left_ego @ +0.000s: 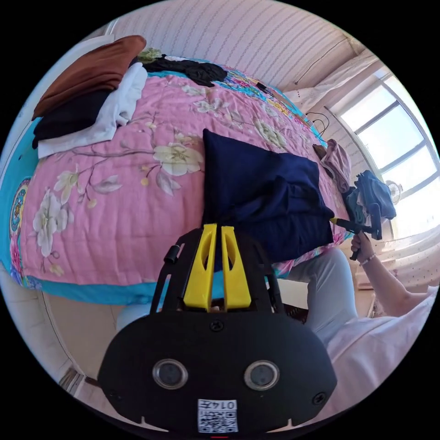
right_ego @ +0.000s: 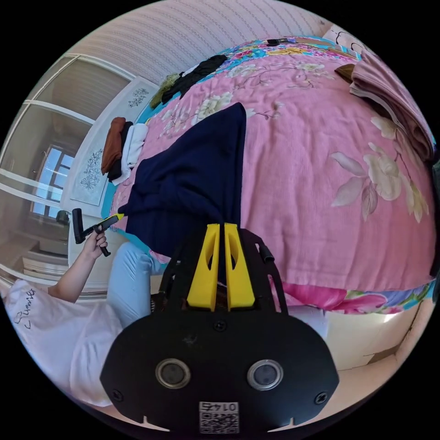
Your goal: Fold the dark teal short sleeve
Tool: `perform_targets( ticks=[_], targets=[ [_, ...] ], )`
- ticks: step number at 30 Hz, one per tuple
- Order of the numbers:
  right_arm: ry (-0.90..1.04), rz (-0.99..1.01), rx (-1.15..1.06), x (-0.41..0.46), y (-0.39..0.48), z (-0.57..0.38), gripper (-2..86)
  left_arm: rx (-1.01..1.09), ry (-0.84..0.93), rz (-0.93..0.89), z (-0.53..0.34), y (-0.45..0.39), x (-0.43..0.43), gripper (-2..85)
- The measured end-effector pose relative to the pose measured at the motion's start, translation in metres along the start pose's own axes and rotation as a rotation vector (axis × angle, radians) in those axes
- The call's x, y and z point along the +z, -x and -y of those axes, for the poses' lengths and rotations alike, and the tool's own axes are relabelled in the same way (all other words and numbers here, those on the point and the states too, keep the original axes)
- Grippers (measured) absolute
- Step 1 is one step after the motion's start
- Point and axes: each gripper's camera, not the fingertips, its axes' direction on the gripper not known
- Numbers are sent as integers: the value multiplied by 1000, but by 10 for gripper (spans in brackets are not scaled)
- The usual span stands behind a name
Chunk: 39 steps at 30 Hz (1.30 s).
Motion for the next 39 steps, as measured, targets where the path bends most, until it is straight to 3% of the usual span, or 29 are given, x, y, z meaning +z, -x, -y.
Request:
perform_targets(
  ticks=[4,9,15,18,21,27,33,39],
  targets=[
    [60,-39,18,-10,22,-14,9,-42,-33,-15,-26,1,-20,-6],
    [60,-96,-97,-23,79,-3,55,118,-104,-49,-26,-54,-32,51],
    [95,-139,-302,19,170,48,109,237,-17,-11,8,-117,35,89],
    [173,-175,-265,50,186,70,90,239,100,55,11,-124,71,44],
    [221,-132,-222,56,192,71,47,251,72,14,-5,-125,67,-4],
    [291,-60,-354,45,224,30,15,303,54,-58,-62,-133,50,-6],
    [398,-91,-349,53,250,0,14,239,97,-88,-98,-137,51,26],
    [371,-173,-406,45,303,16,1,348,35,-103,-105,-182,56,-1]
  ],
)
